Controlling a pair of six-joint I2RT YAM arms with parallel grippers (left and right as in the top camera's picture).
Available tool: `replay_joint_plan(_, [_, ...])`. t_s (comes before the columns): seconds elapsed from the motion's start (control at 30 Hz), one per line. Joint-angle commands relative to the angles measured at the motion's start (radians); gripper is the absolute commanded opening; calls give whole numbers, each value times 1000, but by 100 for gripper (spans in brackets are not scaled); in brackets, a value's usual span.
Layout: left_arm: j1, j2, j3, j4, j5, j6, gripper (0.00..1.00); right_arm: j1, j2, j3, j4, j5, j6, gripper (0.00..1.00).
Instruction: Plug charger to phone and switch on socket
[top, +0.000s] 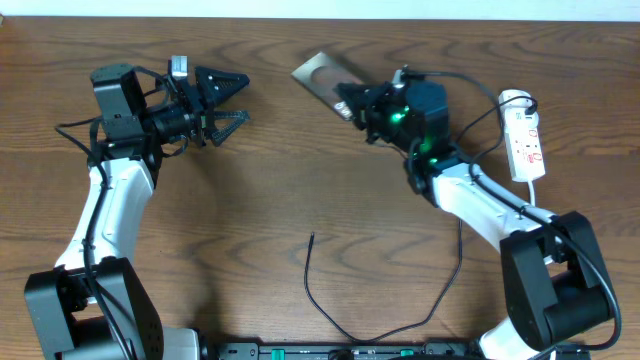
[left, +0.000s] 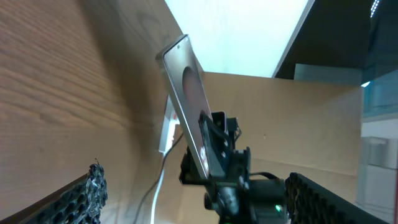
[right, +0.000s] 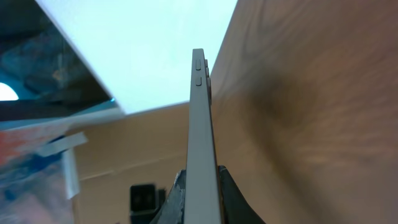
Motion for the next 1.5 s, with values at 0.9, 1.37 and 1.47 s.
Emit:
replay_joint_plan(0.9, [-53, -22, 33, -13, -298, -225, 84, 257, -1, 17, 182, 204, 341, 1])
replay_joint_plan(1.37, [-53, -22, 33, 5, -314, -283, 74, 364, -1, 17, 190, 342, 426, 1])
replay_joint_plan(1.47, [-53, -22, 33, 5, -314, -282, 63, 364, -1, 17, 190, 341, 426, 1])
